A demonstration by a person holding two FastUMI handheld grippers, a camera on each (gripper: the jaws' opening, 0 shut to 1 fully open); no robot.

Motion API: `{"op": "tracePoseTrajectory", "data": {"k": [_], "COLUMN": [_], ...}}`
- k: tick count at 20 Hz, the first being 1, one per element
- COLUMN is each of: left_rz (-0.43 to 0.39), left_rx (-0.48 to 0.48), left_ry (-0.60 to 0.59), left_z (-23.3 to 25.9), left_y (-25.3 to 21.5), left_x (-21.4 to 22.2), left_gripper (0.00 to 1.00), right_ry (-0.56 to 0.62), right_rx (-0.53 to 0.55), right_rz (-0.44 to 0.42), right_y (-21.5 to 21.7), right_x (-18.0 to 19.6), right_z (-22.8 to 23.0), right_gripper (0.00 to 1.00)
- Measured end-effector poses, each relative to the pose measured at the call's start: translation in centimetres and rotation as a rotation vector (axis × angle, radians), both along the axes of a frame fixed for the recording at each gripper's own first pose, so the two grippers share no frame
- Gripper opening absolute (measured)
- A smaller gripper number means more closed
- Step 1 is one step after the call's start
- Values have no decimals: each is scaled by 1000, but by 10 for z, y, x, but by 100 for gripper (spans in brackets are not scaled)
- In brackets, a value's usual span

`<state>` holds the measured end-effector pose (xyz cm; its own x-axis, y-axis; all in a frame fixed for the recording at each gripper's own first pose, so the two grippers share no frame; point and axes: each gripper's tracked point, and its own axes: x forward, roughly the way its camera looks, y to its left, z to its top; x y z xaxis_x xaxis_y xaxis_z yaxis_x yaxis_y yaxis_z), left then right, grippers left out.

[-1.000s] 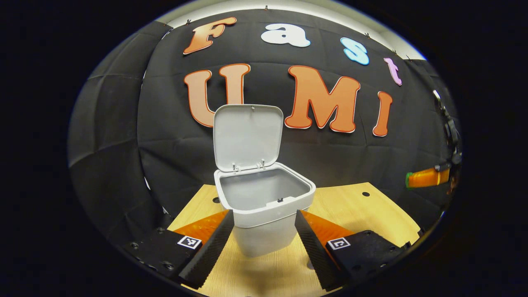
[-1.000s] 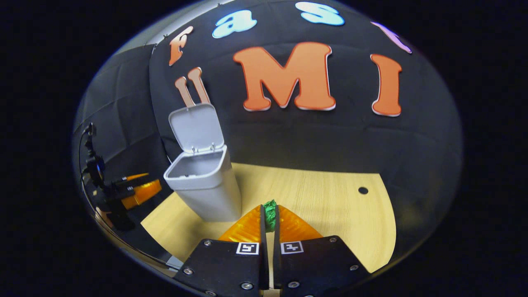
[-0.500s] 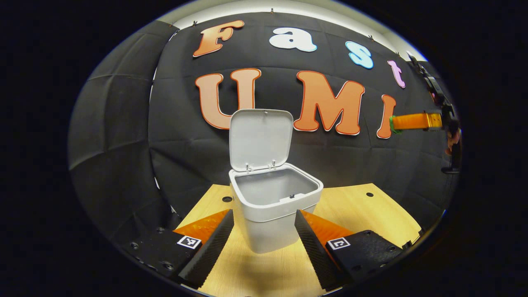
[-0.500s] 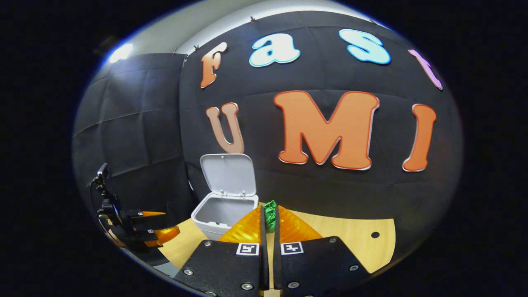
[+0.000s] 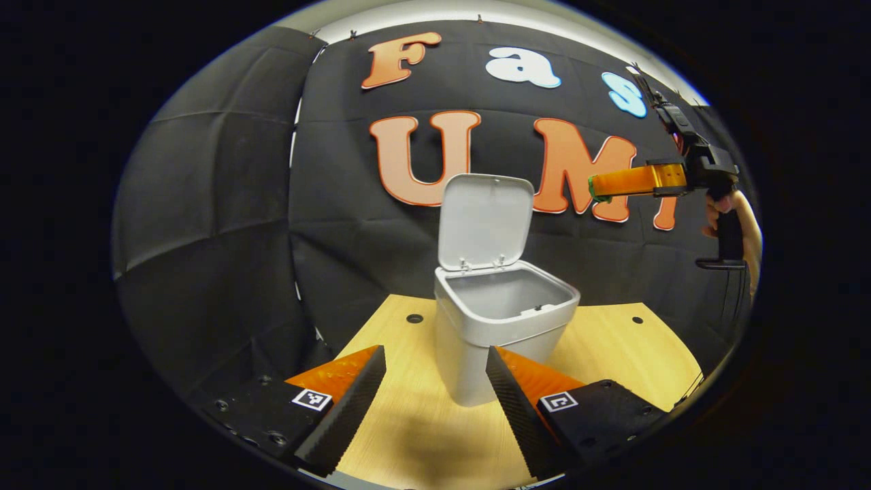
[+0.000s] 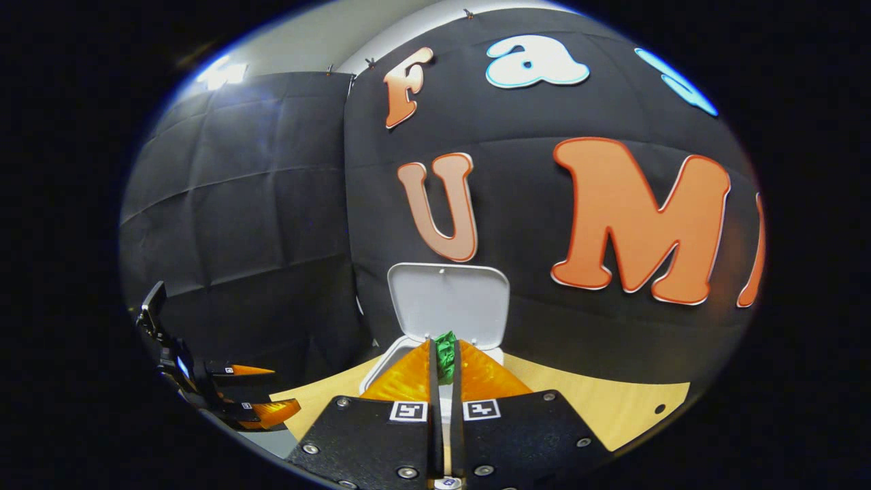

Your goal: Press the lid of the desktop garbage bin to open it, pick up the crumpled paper on the desktop and throw it into the bin, then pick up the pop can on the desktop and drop it into the bin, and finally close the garbage bin lid.

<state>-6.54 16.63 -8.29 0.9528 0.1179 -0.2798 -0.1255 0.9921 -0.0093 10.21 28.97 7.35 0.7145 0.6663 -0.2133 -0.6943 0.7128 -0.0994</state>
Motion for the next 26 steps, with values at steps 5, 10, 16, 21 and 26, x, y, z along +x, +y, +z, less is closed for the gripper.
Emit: {"op": "tracePoseTrajectory", "data": {"k": [5, 10, 16, 21, 26], "left_rz": [65, 88, 78, 56, -21], "left_rx": [2, -12, -12, -14, 0], "left_ry": [19, 24, 29, 29, 26], "left_z": [-8, -13, -15, -14, -10], "left_y": [38, 55, 52, 40, 3], "left_x": [-7, -5, 1, 6, 17], "left_gripper": [95, 95, 95, 95, 95], "right_ry": [29, 55, 52, 33, -10], "right_rx": [-40, -78, -114, -103, -68], "right_rz": [-1, 1, -50, -63, -116], "right_y": [38, 54, 50, 32, -16], "right_x": [23, 30, 47, 45, 37], "right_z": [-24, -43, -56, -49, -30], "right_gripper": [5, 20, 96, 96, 96]}}
